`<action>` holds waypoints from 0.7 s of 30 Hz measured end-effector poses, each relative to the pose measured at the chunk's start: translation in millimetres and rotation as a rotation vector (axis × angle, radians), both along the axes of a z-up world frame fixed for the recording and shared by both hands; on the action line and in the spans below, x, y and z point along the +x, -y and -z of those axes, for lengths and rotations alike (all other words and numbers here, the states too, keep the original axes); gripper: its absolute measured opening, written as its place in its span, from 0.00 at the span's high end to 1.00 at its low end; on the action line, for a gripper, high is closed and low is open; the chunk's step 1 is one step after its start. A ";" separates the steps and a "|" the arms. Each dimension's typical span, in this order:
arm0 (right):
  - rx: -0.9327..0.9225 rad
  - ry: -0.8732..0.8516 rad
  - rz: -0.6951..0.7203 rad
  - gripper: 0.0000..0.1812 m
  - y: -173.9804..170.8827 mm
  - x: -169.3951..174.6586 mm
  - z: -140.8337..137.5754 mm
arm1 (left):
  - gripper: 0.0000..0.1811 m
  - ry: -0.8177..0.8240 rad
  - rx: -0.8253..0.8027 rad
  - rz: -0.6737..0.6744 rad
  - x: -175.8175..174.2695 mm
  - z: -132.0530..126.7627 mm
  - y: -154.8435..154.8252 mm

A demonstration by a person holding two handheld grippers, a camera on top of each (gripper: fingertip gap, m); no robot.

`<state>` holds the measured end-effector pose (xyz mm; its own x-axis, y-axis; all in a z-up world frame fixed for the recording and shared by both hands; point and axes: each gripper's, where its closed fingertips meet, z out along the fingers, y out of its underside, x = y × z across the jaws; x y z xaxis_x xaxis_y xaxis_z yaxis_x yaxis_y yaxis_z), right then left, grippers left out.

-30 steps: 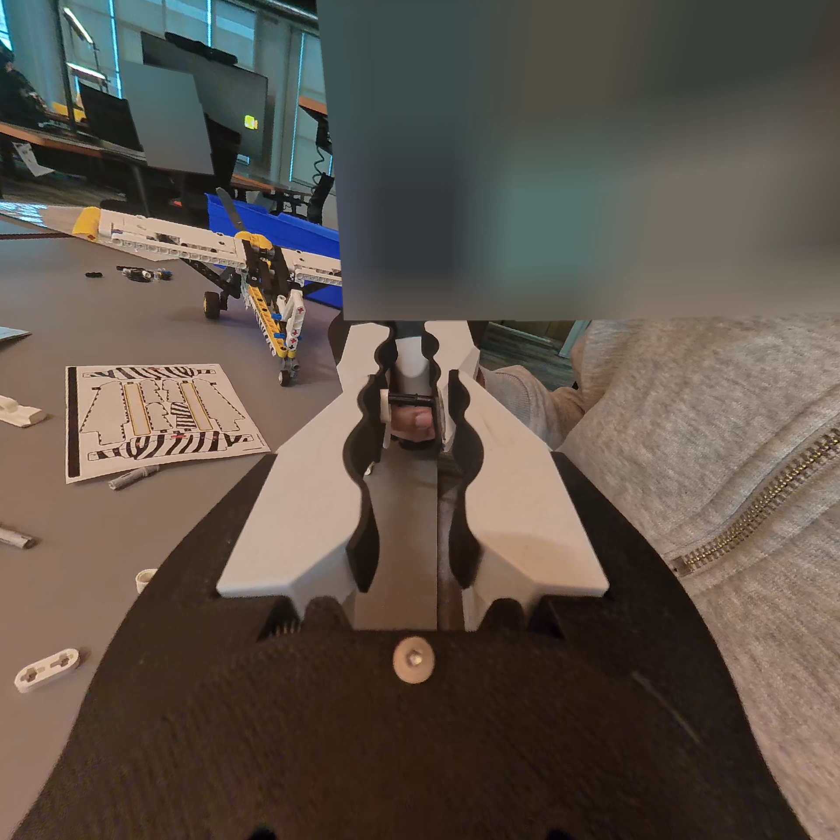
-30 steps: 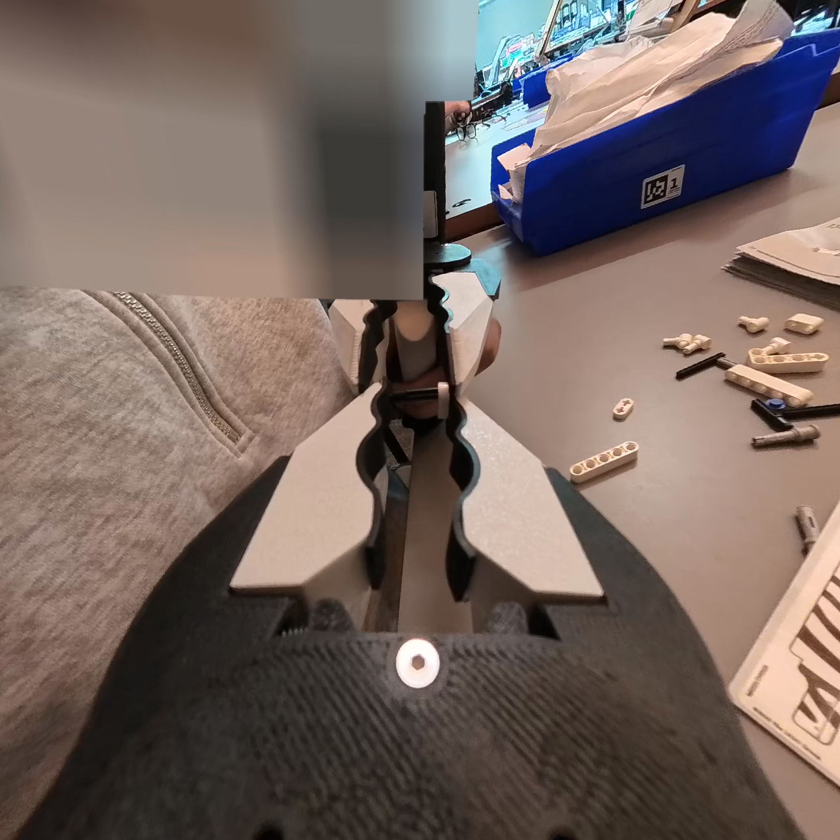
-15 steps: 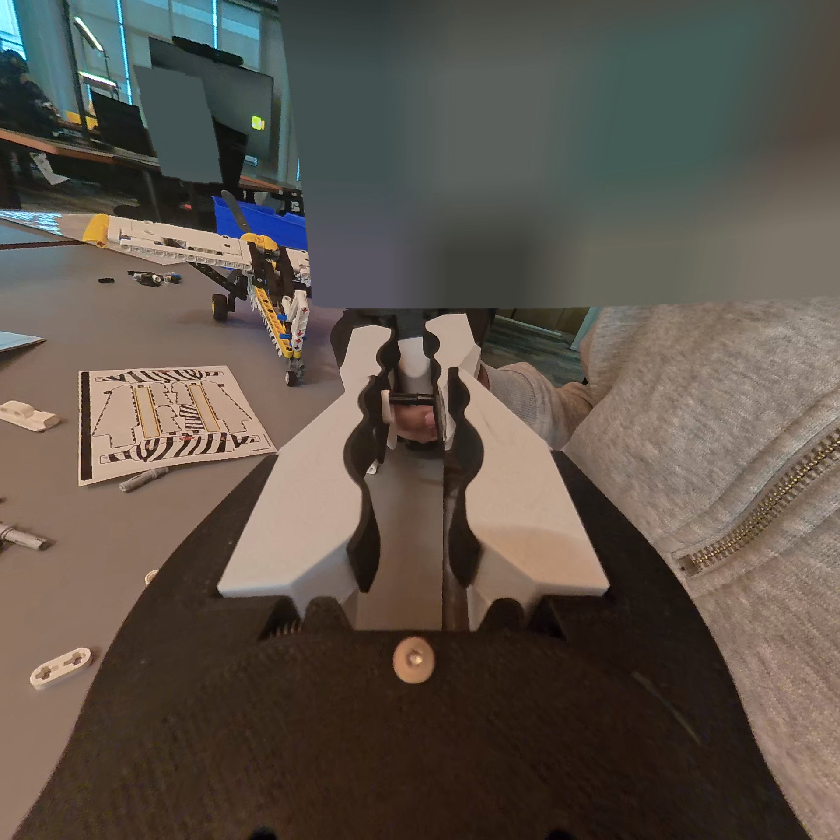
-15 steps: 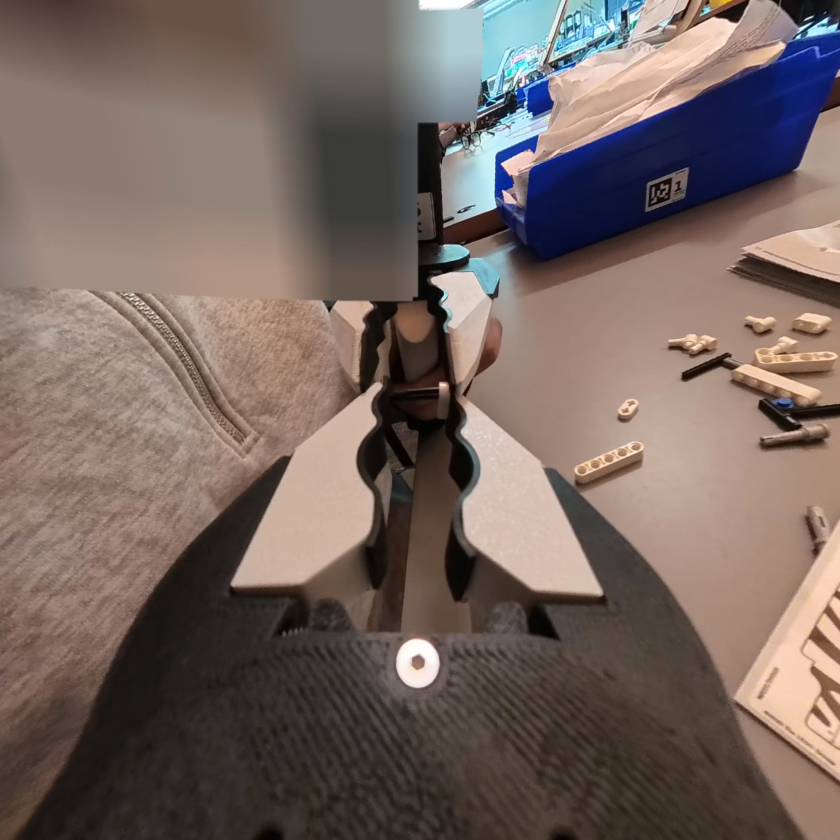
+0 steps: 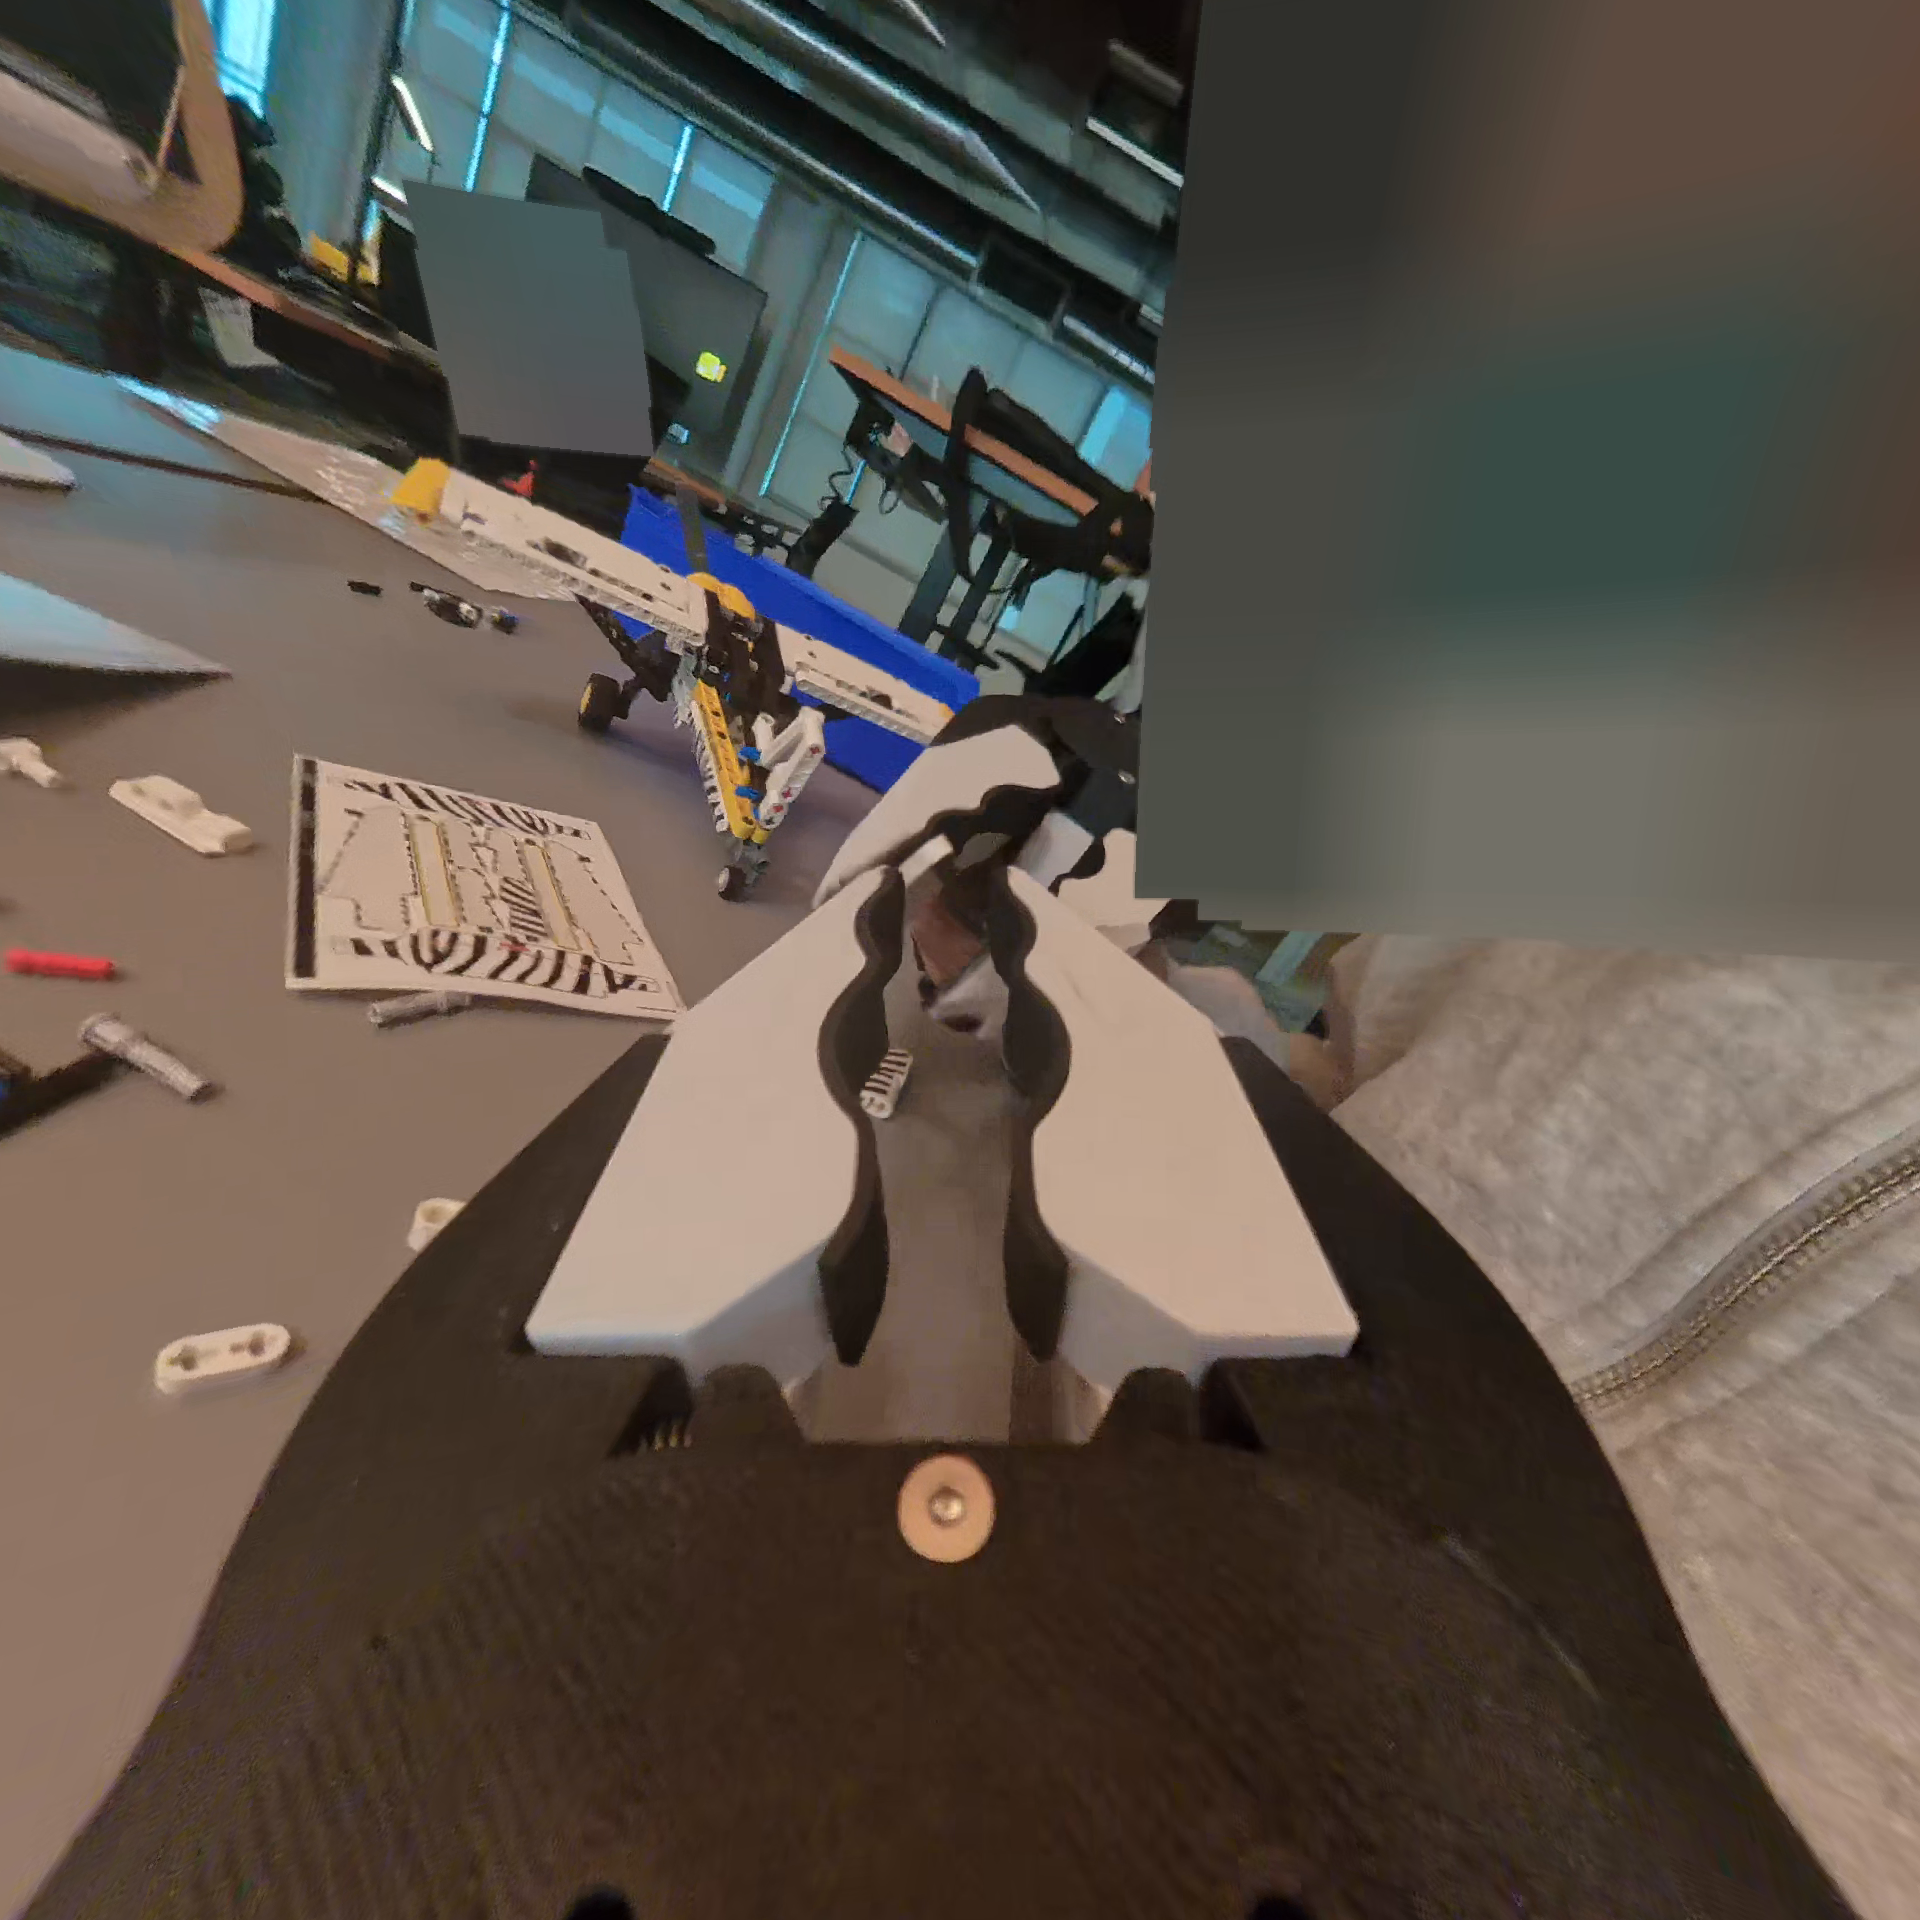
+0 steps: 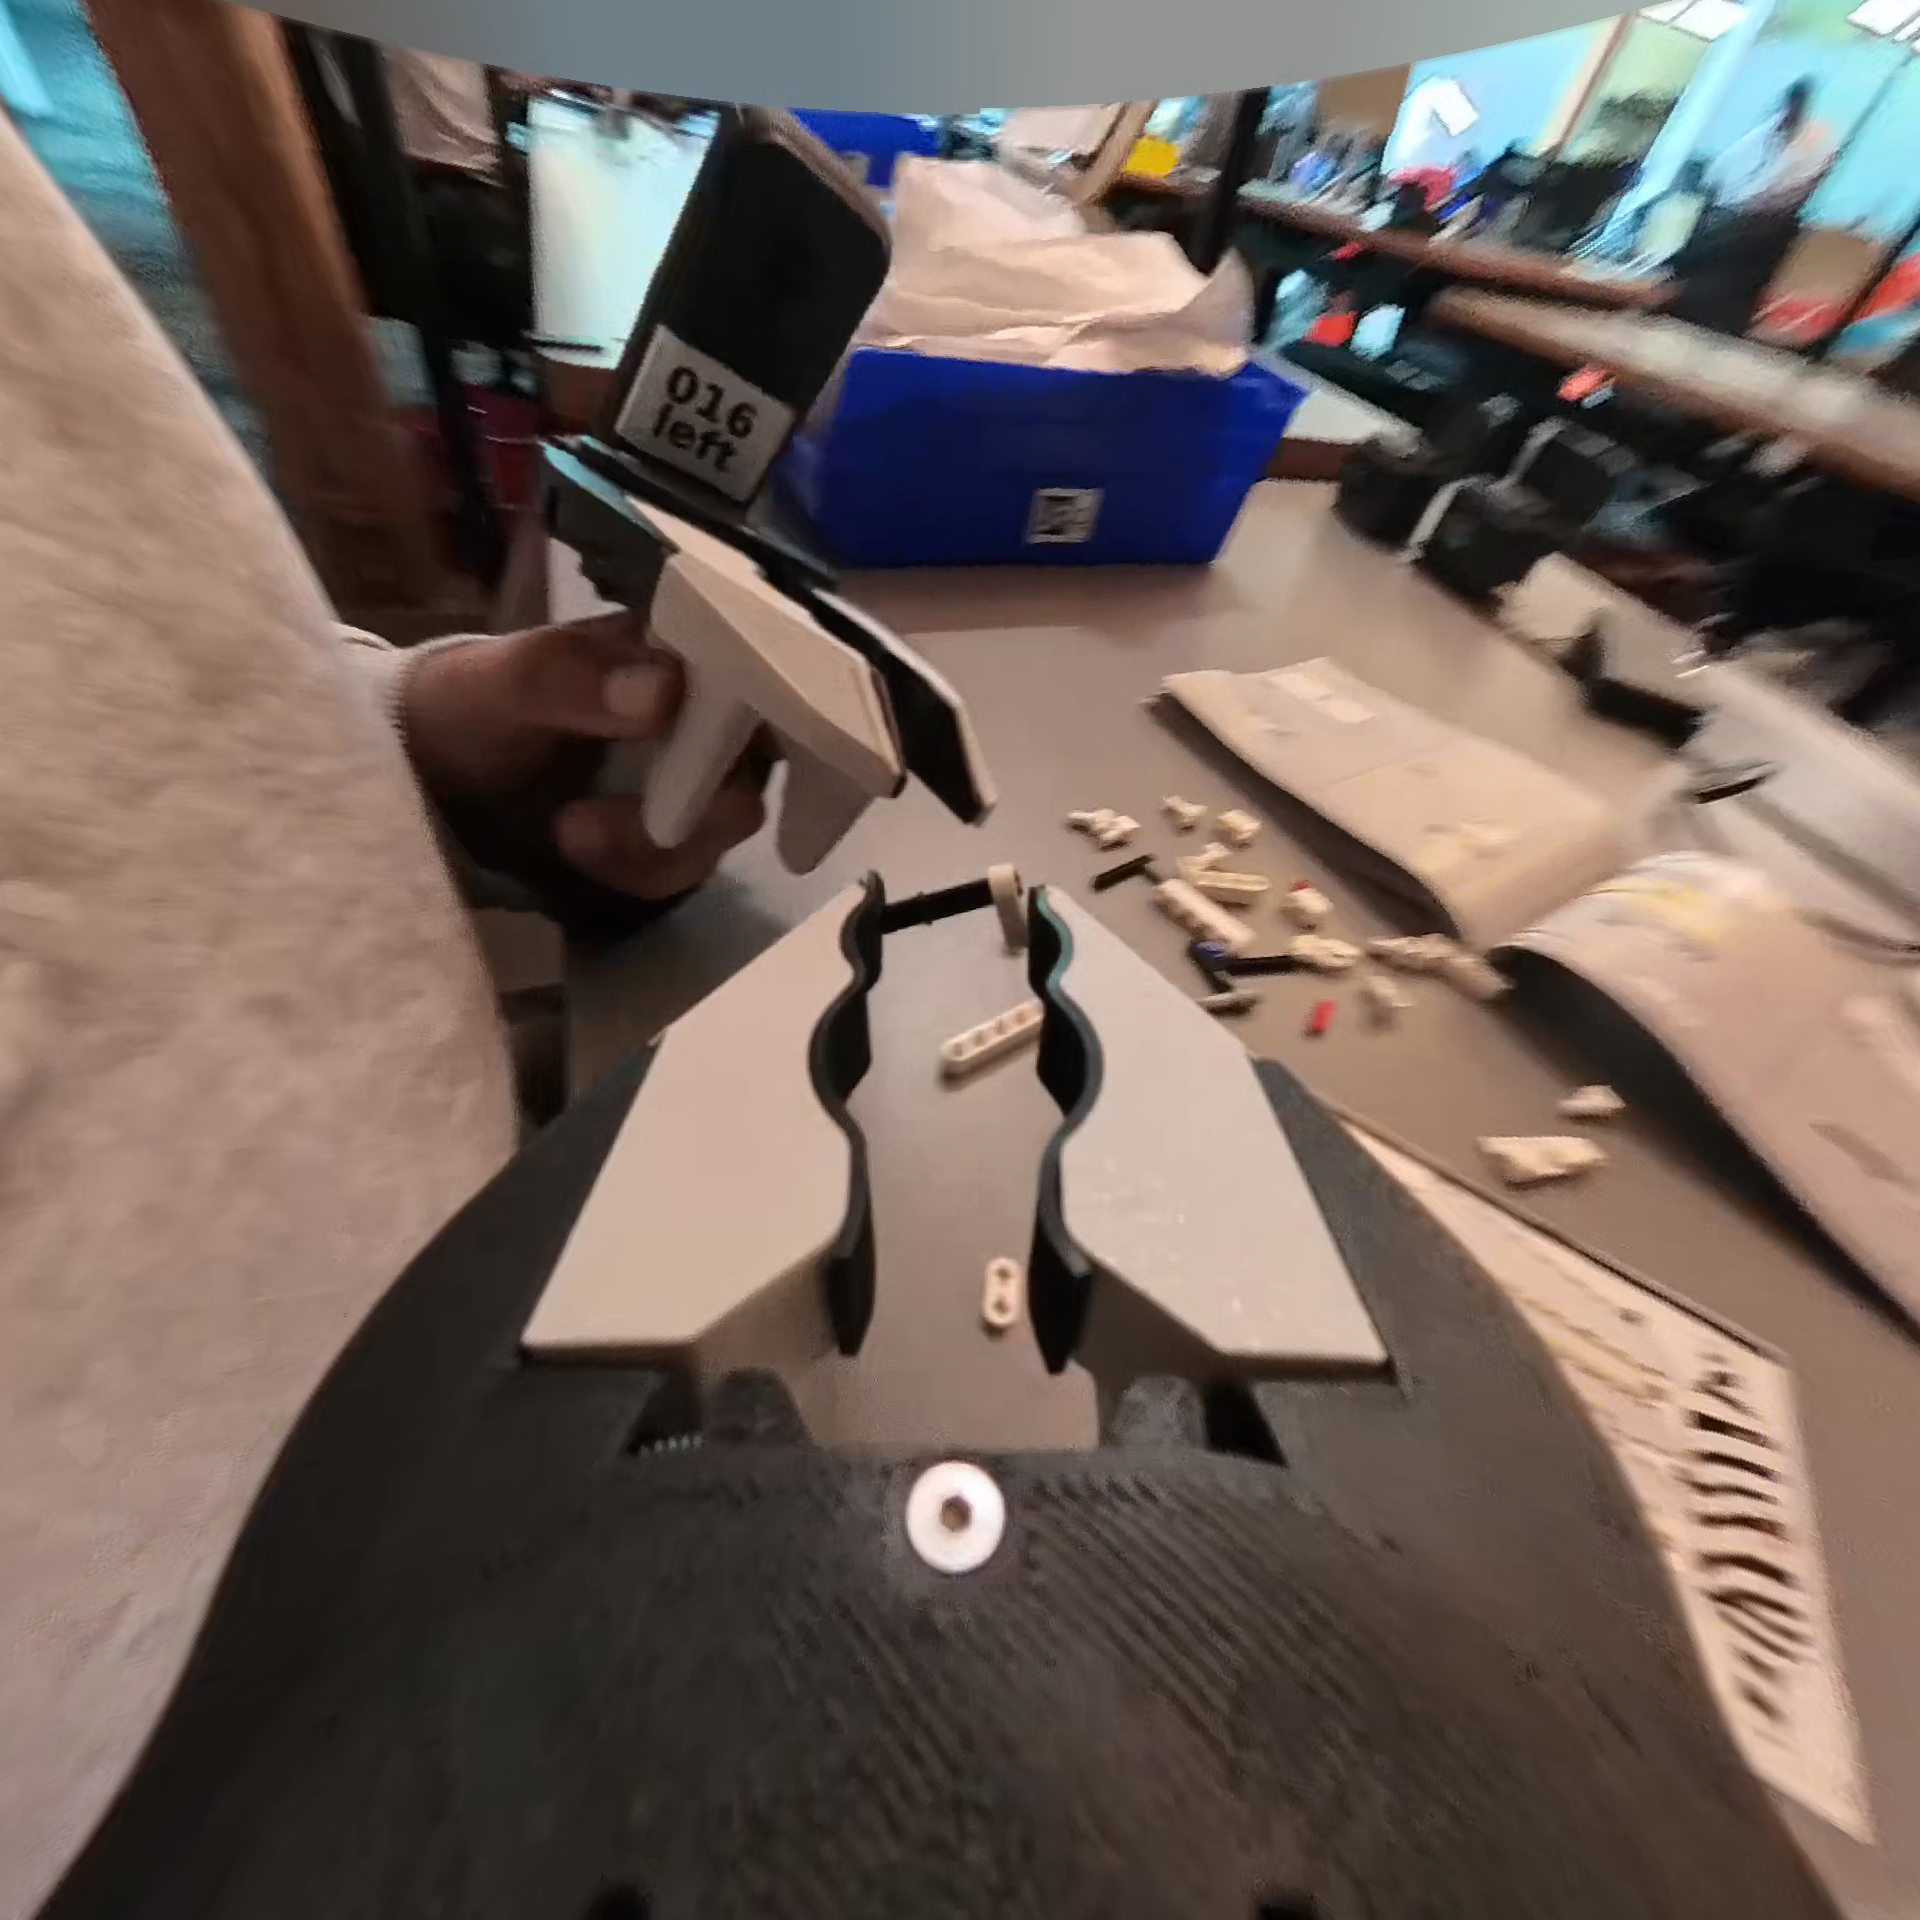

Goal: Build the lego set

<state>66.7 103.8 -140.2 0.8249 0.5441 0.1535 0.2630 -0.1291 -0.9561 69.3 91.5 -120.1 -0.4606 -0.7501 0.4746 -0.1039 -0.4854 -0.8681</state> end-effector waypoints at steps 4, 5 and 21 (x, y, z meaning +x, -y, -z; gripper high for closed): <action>0.124 0.199 0.081 0.85 -4.1 2.3 -4.7 | 0.88 -0.023 -0.107 0.055 2.3 1.7 2.3; 0.140 0.259 0.101 0.85 -6.1 2.3 -2.1 | 0.88 -0.026 -0.111 0.061 3.0 2.0 4.3; 0.148 0.227 0.136 0.85 -14.0 0.7 -0.9 | 0.95 -0.062 -0.209 0.050 5.7 6.6 -2.7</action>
<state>67.3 117.8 -139.3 0.8244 0.3888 0.4114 0.4618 -0.0417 -0.8860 74.9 94.2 -126.6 -0.4597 -0.6095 0.6459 -0.1825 -0.6470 -0.7404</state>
